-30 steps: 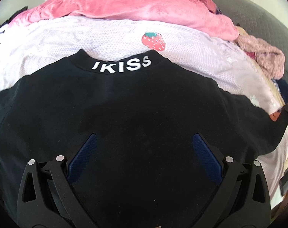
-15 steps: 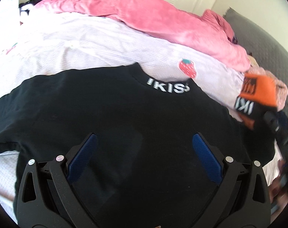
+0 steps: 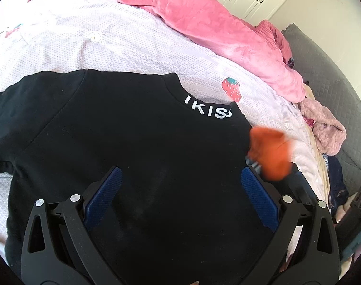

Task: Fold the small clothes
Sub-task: 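Carry the sleeve across the shirt body and open the right tool, then withdraw the right tool from the folded sleeve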

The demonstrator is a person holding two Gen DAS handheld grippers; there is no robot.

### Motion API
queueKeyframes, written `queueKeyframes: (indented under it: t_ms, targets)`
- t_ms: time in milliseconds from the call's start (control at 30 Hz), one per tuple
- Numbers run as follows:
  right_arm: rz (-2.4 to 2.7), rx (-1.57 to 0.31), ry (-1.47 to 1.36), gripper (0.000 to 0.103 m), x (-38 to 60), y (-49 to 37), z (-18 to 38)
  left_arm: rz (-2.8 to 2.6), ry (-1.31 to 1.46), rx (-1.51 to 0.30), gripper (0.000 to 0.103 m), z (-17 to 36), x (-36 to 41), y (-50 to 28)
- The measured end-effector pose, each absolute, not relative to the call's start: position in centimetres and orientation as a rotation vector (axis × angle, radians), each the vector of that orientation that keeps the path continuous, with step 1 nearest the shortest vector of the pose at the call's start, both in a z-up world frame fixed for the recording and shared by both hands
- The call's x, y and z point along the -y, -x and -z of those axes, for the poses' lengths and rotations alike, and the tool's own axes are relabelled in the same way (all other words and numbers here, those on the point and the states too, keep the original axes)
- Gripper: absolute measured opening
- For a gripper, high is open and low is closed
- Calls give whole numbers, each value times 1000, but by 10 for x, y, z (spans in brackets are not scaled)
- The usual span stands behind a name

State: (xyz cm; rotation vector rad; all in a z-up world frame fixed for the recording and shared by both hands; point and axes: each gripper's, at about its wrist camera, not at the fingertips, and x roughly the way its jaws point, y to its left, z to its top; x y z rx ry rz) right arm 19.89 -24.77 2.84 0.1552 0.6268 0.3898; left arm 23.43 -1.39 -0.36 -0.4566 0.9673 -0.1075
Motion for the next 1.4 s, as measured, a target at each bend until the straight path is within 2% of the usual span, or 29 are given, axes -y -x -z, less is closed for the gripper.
queueKeyframes:
  t_ms: [133, 367, 433, 500, 633, 667, 700, 733, 767, 800, 1033, 1167, 1400]
  targets:
    - [-402, -568, -153, 56, 254, -190, -41, 120, 493, -974, 95, 6, 15, -237]
    - [-198, -592, -256, 56, 301, -201, -38, 252, 487, -1021, 93, 19, 54, -243]
    - [-132, -589, -272, 56, 314, -201, -38, 282, 476, -1052, 89, 26, 72, -244]
    - [-71, -571, -279, 56, 326, -200, -39, 307, 474, -1079, 72, 34, 89, -246]
    - [-10, -550, -289, 56, 341, -197, -40, 280, 429, -1091, 69, 46, 114, -251]
    - [-5, -549, -287, 56, 343, -198, -40, 272, 415, -1081, 58, 46, 116, -251]
    - [-2, -548, -287, 56, 344, -198, -39, 262, 380, -1055, 40, 43, 121, -252]
    - [1, -550, -286, 56, 345, -198, -39, 263, 347, -1035, 33, 42, 126, -252]
    - [1, -552, -286, 54, 346, -198, -39, 263, 316, -1018, 17, 40, 130, -252]
    - [0, -552, -288, 54, 347, -198, -39, 266, 296, -1007, 9, 38, 131, -252]
    - [30, -547, -318, 54, 361, -199, -39, 277, 224, -883, 7, -4, 108, -249]
    - [50, -551, -344, 54, 371, -200, -38, 211, 201, -779, 7, -36, 70, -241]
    - [52, -572, -314, 54, 364, -202, -35, 111, 235, -735, 7, -51, 10, -225]
